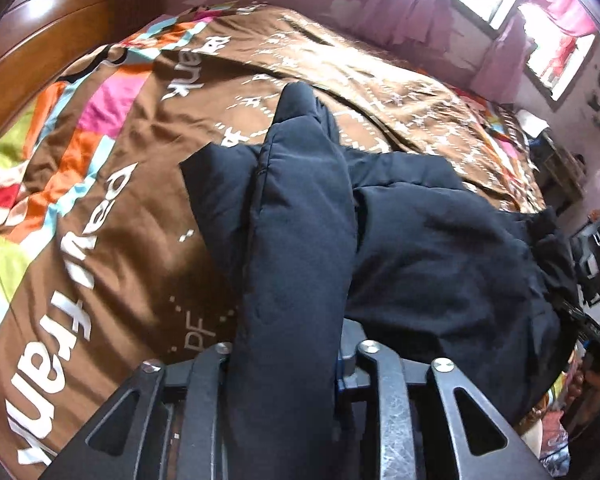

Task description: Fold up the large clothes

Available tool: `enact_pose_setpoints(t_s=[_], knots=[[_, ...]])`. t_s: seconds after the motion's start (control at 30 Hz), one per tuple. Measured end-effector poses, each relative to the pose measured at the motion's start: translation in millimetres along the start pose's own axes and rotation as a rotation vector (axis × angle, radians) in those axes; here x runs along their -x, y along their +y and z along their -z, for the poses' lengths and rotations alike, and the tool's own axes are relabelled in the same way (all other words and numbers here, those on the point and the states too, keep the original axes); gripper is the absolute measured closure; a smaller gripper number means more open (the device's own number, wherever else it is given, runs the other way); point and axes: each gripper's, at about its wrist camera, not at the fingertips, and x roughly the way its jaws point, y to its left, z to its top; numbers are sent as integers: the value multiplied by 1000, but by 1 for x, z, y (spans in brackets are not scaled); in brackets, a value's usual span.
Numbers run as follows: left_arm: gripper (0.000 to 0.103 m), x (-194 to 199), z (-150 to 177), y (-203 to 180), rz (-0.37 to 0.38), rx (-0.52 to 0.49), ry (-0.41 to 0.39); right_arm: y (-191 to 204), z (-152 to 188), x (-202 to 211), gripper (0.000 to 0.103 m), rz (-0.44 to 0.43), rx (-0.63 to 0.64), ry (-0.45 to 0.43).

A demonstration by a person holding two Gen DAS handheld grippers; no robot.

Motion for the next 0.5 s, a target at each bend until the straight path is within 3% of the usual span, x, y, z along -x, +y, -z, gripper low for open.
enact_pose_setpoints(t_s=[0.07,0.2,0.27,0.37,0.5], knots=[[66,-3,2,3,-28,21,12,3,1,-1,68,23,14,-4],[48,-10,7,13,-60,96,39,8,5,-3,33,73,26,-23],[28,-10,11,18,-98,138,26,13,7,0,24,127,51,-52],[24,-1,16,21,-135,166,-28,22,11,8,14,165,93,-116],[17,15,24,17,-140,156,-96,29,15,27,4,136,101,-228]])
